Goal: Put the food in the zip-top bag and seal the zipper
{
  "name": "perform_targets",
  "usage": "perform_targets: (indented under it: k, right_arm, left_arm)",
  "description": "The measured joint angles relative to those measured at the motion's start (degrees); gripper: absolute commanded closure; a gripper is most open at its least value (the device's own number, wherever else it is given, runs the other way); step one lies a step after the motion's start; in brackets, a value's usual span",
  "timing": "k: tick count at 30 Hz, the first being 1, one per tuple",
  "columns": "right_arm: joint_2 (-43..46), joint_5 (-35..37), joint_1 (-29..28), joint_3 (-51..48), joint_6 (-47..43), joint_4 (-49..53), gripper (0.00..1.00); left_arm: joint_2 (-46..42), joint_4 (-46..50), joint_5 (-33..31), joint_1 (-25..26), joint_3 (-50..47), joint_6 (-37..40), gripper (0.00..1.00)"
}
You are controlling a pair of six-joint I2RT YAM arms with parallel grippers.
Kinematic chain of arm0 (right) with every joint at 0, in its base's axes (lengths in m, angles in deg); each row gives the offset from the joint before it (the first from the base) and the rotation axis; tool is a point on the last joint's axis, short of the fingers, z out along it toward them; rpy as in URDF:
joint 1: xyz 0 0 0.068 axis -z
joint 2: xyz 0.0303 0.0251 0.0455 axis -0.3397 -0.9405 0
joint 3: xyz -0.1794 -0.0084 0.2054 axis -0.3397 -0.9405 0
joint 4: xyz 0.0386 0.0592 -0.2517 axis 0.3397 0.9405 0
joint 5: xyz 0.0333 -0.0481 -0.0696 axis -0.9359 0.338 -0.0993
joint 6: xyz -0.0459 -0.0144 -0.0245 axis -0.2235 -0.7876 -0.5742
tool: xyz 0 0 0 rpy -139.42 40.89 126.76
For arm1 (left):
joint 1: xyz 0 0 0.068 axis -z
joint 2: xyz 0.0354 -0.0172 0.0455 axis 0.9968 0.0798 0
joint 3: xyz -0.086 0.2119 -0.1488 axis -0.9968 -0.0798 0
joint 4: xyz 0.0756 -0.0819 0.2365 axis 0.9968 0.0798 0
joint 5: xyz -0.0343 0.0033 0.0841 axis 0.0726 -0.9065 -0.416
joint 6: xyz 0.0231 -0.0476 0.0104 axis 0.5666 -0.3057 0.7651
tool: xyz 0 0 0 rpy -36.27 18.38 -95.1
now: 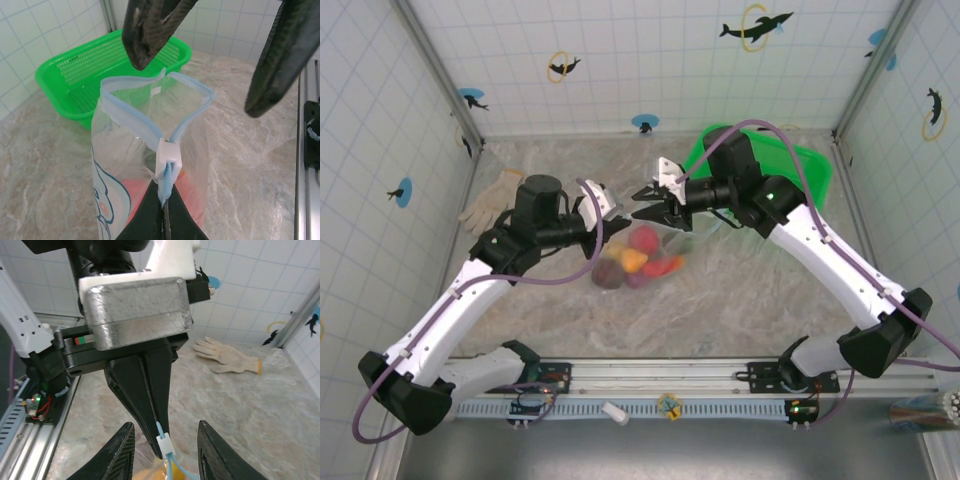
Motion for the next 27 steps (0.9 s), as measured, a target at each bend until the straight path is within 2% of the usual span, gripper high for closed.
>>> perform_targets:
  k: [16, 25, 27]
  right_arm:
    - [-1.70, -1.03, -1.64, -4.87, 2.40, -2.86, 0.67]
    - [-1.84, -0.31, -1.64, -5.75, 3.39, -4.72, 0.91]
    - [-1.84, -0.28, -1.70, -5.99, 3.30, -4.94, 1.00]
  left_arm:
    - [-0.42, 1.27, 0.92, 0.00, 0.00, 0.39, 1.00]
    - [-1.09, 1.97, 1.07, 0.00, -0.02, 0.42, 1.00]
    - [-1.18, 2.32, 1.05, 0.00, -0.09, 0.39, 1.00]
